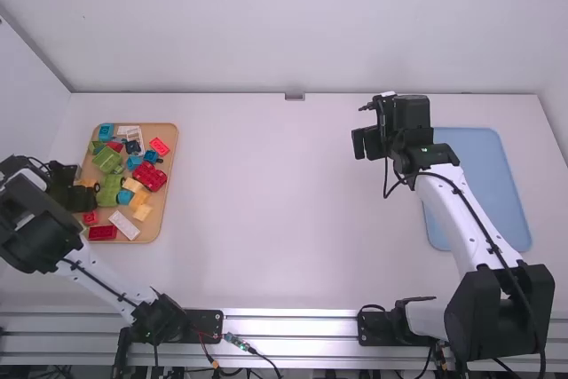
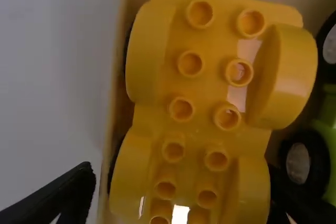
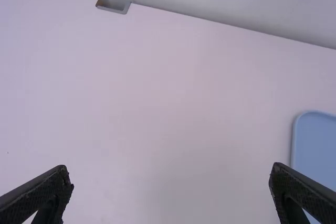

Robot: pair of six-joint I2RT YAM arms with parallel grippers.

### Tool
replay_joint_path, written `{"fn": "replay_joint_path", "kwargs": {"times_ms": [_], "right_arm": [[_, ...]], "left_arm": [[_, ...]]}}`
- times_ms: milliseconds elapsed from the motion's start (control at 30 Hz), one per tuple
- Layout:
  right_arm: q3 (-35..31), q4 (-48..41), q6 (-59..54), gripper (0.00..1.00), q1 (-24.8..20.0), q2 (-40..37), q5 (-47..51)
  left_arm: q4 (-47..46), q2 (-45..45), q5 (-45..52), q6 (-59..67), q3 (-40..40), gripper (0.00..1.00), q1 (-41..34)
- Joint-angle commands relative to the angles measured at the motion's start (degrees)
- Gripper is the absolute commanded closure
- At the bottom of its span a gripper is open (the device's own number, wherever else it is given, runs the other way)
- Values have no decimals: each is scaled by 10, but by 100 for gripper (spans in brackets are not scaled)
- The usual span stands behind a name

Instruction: Assemble lego blocks to make yellow taxi

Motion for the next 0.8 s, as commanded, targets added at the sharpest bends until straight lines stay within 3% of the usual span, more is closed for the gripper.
{"fn": "replay_joint_path", "kwargs": {"times_ms": [0, 67, 233, 567, 767], "right_arm": [[19, 2, -1, 1, 1, 3, -1], [19, 2, 0, 1, 0, 3, -1], [19, 1, 0, 1, 0, 3, -1], [19, 1, -1, 1, 1, 3, -1], [19, 0, -1, 1, 0, 3, -1]], "left_arm": [[-7, 11, -42, -20, 19, 9, -19], [-10, 11, -74, -44, 30, 8, -31], [-42, 11, -46, -47, 50, 12, -45], [-66, 11, -40, -52, 48, 7, -46], [-89, 11, 4, -37, 48, 13, -43]]}}
